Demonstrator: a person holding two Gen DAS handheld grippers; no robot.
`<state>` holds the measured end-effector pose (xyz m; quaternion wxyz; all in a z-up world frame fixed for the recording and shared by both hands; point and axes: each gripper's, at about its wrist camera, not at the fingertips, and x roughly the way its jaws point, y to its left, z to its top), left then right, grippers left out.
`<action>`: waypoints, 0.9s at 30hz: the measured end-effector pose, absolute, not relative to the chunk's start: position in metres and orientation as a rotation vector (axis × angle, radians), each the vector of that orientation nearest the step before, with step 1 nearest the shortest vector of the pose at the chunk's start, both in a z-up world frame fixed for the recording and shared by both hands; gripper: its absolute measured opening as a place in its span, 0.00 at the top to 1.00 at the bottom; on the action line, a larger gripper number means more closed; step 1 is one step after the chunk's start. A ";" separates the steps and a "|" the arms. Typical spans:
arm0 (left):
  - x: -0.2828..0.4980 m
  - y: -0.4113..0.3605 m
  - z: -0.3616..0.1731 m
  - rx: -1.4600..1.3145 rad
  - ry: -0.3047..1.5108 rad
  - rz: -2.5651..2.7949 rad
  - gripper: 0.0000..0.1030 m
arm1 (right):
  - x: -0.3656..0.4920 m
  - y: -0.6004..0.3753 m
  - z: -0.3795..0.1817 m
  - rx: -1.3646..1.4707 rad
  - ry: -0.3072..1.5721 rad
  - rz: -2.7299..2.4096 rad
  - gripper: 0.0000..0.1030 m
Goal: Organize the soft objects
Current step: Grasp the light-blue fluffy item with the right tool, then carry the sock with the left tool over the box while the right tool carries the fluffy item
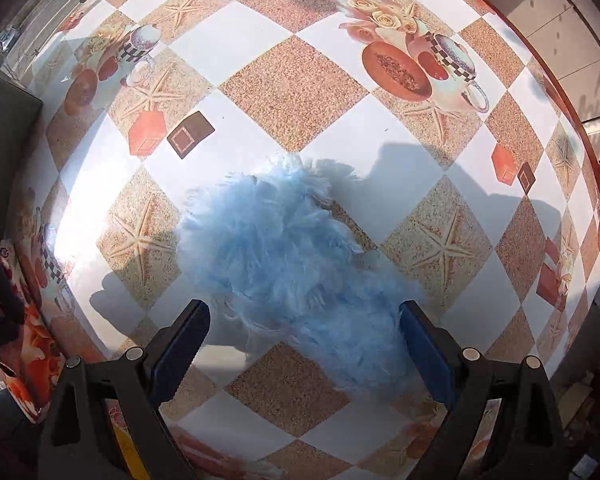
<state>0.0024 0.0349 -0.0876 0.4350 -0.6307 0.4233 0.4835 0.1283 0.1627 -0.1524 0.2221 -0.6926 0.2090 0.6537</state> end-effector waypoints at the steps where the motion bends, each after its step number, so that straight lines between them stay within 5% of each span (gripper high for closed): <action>1: 0.002 0.035 -0.086 -1.557 1.063 1.210 0.69 | 0.130 0.165 -0.153 -1.900 0.583 1.789 0.21; 3: 0.009 0.033 -0.083 -1.517 1.090 1.226 0.69 | 0.133 0.172 -0.147 -1.845 0.606 1.779 0.35; 5: 0.020 0.030 -0.081 -1.478 1.111 1.241 0.69 | 0.138 0.180 -0.140 -1.809 0.634 1.749 0.70; 7: 0.017 0.031 -0.073 -1.453 1.113 1.251 0.69 | 0.148 0.187 -0.133 -1.753 0.748 1.749 0.74; 16: 0.031 0.024 -0.054 -1.323 1.132 1.262 0.69 | 0.203 0.169 -0.071 -1.534 1.038 1.721 0.74; 27: 0.037 -0.001 -0.020 -1.198 1.083 1.226 0.69 | 0.224 0.088 0.011 -1.350 1.104 1.709 0.74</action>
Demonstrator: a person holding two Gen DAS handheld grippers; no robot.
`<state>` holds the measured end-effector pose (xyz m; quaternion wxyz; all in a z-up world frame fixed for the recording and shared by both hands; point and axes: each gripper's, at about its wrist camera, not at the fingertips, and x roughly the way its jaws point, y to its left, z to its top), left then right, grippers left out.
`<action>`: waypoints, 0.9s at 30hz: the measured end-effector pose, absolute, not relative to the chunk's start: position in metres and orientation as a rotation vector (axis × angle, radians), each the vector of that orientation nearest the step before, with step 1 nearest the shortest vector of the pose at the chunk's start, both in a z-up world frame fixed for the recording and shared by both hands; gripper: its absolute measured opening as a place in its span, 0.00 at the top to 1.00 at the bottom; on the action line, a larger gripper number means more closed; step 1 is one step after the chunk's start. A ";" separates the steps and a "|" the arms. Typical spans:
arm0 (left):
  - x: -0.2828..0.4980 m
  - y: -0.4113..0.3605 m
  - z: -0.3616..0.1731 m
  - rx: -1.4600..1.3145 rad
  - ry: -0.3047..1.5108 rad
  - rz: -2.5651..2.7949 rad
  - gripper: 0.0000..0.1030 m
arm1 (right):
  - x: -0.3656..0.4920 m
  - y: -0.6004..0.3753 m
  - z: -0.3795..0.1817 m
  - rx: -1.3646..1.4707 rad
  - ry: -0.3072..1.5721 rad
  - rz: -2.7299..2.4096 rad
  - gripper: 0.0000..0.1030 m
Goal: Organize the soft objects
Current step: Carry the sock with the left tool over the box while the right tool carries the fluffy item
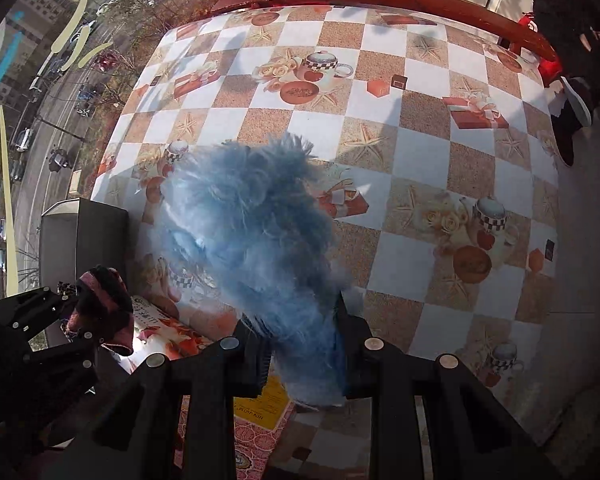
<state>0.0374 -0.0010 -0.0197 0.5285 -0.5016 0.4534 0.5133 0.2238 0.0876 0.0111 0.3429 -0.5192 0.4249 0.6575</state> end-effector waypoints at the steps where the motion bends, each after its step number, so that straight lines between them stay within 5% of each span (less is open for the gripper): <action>1: 0.037 -0.004 -0.017 -1.191 1.079 1.224 0.69 | 0.222 0.080 0.017 -1.345 1.099 1.709 0.74; 27: -0.103 -0.120 0.030 -1.287 0.807 1.544 0.69 | 0.044 -0.034 0.067 -1.465 1.004 1.976 0.74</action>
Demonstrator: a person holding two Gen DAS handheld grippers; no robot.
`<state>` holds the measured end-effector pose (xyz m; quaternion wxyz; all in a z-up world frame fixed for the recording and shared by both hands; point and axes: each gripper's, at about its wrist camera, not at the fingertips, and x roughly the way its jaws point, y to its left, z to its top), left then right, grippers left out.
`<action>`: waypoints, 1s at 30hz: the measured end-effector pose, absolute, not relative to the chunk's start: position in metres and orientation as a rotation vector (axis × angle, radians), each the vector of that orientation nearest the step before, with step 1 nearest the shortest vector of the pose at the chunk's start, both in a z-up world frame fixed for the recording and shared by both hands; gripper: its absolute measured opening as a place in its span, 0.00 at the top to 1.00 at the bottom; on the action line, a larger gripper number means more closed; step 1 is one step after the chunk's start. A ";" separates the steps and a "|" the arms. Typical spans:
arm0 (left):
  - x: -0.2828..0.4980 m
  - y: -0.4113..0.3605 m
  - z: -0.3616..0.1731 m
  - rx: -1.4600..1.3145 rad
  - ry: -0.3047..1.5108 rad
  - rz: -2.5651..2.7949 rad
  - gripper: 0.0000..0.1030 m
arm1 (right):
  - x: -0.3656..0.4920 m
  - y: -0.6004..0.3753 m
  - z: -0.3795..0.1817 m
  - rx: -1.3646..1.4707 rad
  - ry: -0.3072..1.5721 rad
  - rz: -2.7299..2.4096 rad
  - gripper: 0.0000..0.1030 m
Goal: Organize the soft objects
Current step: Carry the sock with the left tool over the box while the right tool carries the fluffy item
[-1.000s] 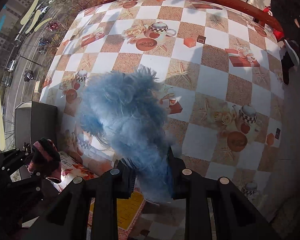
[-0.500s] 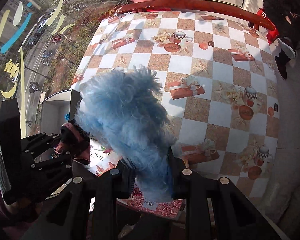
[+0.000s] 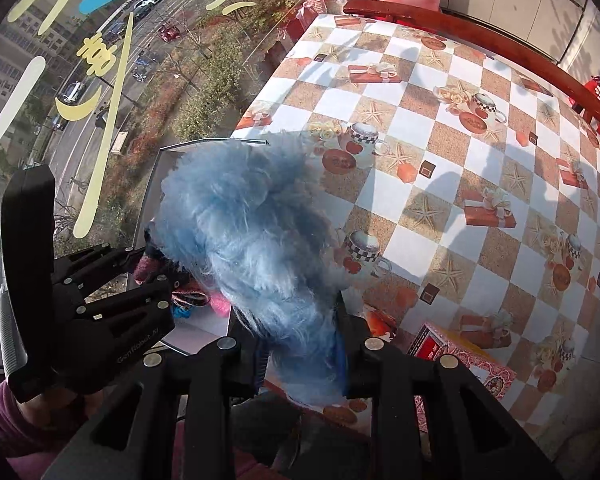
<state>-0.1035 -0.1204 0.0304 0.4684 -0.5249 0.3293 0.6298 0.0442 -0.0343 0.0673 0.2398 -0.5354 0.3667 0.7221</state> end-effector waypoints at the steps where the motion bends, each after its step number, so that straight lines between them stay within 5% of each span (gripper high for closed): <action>1: -0.110 -0.127 0.029 -1.303 0.796 1.563 0.69 | 0.037 -0.038 0.067 -1.480 0.990 1.986 0.74; 30: -0.168 -0.179 0.009 -1.474 0.677 1.698 0.69 | -0.089 -0.078 0.045 -1.728 0.822 2.100 0.74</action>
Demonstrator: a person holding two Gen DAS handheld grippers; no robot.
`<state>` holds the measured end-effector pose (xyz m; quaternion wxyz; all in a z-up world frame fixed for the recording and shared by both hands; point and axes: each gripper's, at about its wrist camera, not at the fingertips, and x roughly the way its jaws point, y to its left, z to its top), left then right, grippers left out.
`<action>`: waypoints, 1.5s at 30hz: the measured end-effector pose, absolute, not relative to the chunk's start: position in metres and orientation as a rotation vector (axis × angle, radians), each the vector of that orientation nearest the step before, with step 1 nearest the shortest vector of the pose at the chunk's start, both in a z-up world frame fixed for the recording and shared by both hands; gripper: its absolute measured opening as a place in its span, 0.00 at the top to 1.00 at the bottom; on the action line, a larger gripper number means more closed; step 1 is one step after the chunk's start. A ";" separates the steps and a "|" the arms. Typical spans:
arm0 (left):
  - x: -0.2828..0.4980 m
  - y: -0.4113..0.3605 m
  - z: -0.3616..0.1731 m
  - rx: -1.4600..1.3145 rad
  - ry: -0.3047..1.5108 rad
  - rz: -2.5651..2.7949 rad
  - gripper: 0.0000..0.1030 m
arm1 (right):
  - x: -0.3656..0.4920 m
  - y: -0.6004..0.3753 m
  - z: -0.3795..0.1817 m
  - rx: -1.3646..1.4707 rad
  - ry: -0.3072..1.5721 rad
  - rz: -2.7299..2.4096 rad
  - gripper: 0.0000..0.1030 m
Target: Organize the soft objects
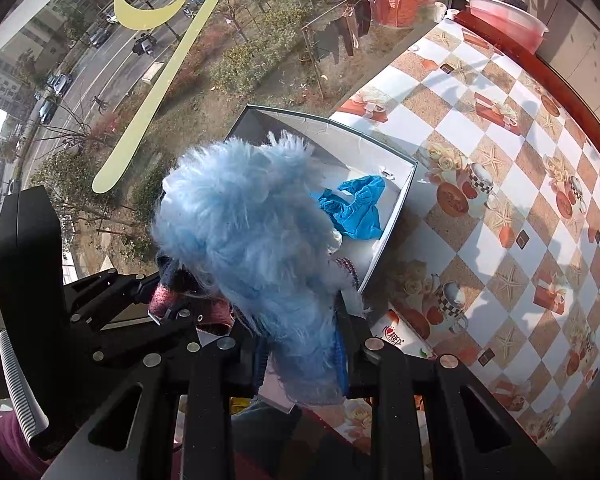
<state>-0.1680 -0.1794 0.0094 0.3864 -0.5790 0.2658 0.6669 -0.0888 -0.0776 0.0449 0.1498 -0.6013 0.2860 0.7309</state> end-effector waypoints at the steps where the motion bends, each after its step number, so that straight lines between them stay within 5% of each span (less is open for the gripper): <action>1: -0.168 -0.179 0.009 -1.477 0.679 1.698 0.69 | -0.091 -0.077 0.044 -1.732 0.824 2.098 0.74; 3: -0.167 -0.178 0.009 -1.470 0.692 1.704 0.68 | -0.094 -0.077 0.042 -1.733 0.824 2.099 0.74; 5: -0.163 -0.176 0.013 -1.424 0.722 1.726 0.50 | -0.099 -0.076 0.040 -1.745 0.835 2.107 0.71; 6: -0.162 -0.175 0.015 -1.401 0.740 1.744 0.26 | -0.101 -0.076 0.040 -1.749 0.842 2.111 0.67; 7: -0.161 -0.176 0.018 -1.375 0.744 1.766 0.13 | -0.103 -0.074 0.039 -1.749 0.848 2.111 0.47; 8: -0.161 -0.177 0.021 -1.367 0.733 1.772 0.13 | -0.104 -0.073 0.040 -1.744 0.828 2.105 0.26; 9: -0.161 -0.176 0.023 -1.364 0.740 1.775 0.13 | -0.104 -0.072 0.042 -1.730 0.800 2.102 0.21; 14: -0.162 -0.171 0.017 -1.359 0.922 1.873 0.08 | -0.100 -0.065 0.040 -1.772 0.840 2.051 0.18; 18: -0.162 -0.178 0.028 -1.344 0.833 1.845 0.08 | -0.093 -0.068 0.035 -1.825 0.855 2.006 0.17; 19: -0.163 -0.177 0.025 -1.358 0.830 1.817 0.08 | -0.091 -0.069 0.033 -1.836 0.859 1.994 0.02; 20: -0.162 -0.176 0.024 -1.372 0.821 1.782 0.08 | -0.089 -0.070 0.033 -1.834 0.861 1.991 0.00; 45: -0.155 -0.171 0.006 -1.438 0.895 1.725 0.07 | -0.064 -0.071 0.031 -1.781 0.912 1.906 0.00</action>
